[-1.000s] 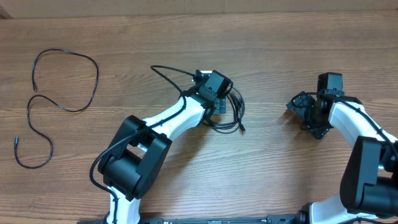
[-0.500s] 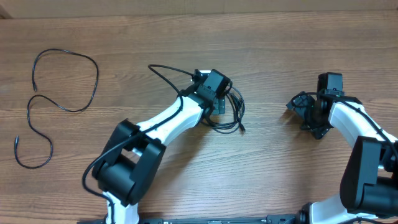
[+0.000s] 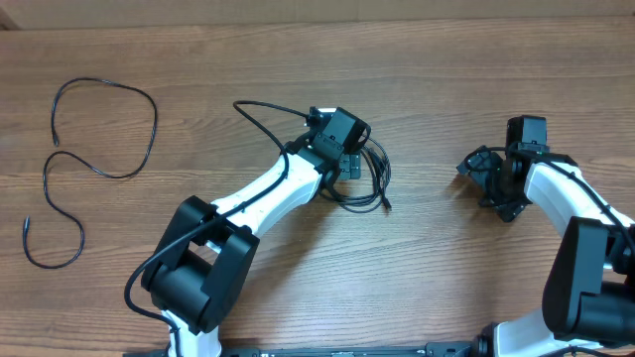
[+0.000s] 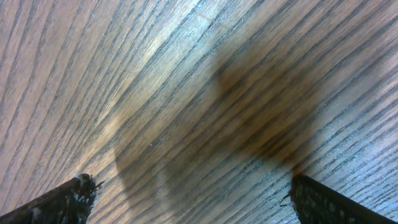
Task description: Untangle cables
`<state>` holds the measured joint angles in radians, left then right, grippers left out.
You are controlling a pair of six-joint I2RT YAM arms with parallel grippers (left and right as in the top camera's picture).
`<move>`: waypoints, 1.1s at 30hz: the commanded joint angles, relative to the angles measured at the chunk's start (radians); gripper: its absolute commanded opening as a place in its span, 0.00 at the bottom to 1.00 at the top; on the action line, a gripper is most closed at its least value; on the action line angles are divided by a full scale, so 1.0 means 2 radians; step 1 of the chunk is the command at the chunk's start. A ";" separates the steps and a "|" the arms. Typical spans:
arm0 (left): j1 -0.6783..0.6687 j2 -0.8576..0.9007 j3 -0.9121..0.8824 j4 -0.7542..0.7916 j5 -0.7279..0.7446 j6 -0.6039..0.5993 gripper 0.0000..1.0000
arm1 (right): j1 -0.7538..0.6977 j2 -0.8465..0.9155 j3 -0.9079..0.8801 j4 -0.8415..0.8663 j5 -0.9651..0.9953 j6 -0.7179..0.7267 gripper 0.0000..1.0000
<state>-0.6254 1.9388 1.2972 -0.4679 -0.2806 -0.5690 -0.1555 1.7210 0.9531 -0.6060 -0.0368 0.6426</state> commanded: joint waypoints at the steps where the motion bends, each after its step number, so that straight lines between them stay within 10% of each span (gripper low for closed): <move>1: 0.005 -0.009 0.007 0.000 0.006 0.004 1.00 | -0.001 -0.010 0.001 0.001 0.001 -0.002 1.00; 8: 0.005 -0.009 0.007 -0.001 0.006 0.004 0.77 | -0.001 -0.010 0.001 0.001 0.001 -0.002 1.00; 15: 0.004 -0.009 0.007 -0.001 0.010 0.004 0.04 | -0.001 -0.010 0.001 0.001 0.001 -0.002 1.00; 20: 0.005 -0.009 0.007 -0.001 0.009 0.004 0.06 | -0.001 -0.010 0.001 0.001 0.001 -0.002 1.00; 25: 0.005 -0.009 0.007 -0.001 0.010 0.004 0.39 | -0.001 -0.010 0.001 0.001 0.001 -0.002 1.00; 29: 0.005 -0.009 0.007 0.001 0.010 0.004 0.04 | -0.001 -0.010 0.001 0.001 0.001 -0.002 1.00; 33: 0.005 -0.009 0.007 0.001 0.009 0.004 0.26 | -0.001 -0.010 0.001 0.001 0.001 -0.002 1.00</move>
<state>-0.6254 1.9388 1.2972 -0.4702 -0.2646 -0.5686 -0.1555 1.7210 0.9531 -0.6067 -0.0368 0.6430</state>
